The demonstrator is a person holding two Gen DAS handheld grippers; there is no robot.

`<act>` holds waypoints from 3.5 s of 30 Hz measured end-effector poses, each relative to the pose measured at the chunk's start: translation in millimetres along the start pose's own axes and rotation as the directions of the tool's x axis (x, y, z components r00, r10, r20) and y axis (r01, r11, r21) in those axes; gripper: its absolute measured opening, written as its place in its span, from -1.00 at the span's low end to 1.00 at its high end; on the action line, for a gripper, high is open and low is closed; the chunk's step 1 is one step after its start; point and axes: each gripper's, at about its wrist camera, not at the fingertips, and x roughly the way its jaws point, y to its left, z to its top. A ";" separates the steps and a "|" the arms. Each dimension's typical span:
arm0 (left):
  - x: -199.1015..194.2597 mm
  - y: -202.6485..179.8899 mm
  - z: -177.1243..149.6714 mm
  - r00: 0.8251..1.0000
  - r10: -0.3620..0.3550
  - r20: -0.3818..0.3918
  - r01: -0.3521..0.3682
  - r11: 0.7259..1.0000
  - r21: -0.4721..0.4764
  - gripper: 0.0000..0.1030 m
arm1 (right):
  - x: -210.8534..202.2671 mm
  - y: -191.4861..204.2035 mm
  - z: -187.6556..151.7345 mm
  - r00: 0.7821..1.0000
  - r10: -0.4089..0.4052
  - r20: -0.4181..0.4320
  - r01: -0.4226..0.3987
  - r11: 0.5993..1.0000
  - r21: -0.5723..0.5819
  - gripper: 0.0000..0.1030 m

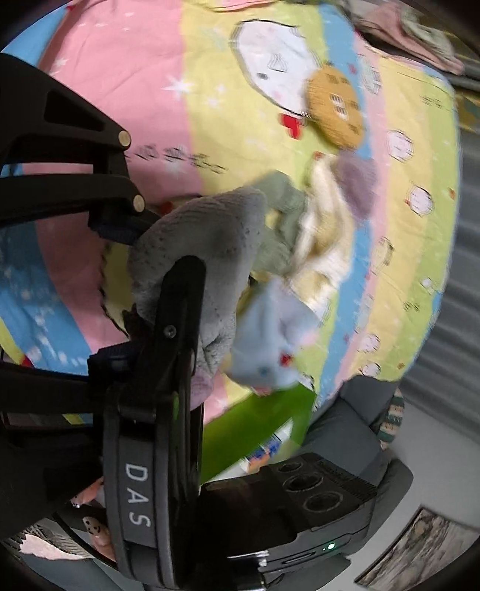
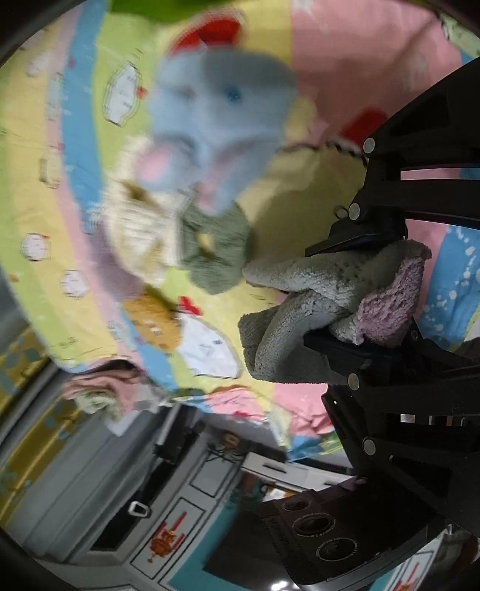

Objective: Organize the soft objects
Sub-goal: 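Carry the grey cloth into the green box and open the right gripper, then move the right gripper back to the cookie plush and grasp it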

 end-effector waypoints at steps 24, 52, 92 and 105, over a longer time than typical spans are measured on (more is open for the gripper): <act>48.2 -212.3 103.2 0.989 -0.135 0.067 0.095 0.903 0.419 -0.25 | -212.5 -120.1 11.8 0.862 -0.213 0.460 0.092 0.958 0.271 -0.19; 170.9 -260.9 98.1 0.973 -0.091 -0.212 0.169 0.908 0.383 -0.27 | -207.6 -229.1 2.7 0.839 -0.465 0.283 0.247 0.788 0.564 -0.19; -33.7 49.7 39.0 0.956 0.256 0.141 -0.224 0.952 -0.209 0.69 | -127.3 -54.1 19.3 0.873 -0.311 0.375 0.242 0.945 0.221 0.93; -86.6 143.6 18.8 0.876 0.469 0.110 -0.359 0.788 -0.500 0.69 | 57.2 59.1 96.6 0.976 -0.131 0.175 0.115 0.989 0.098 0.93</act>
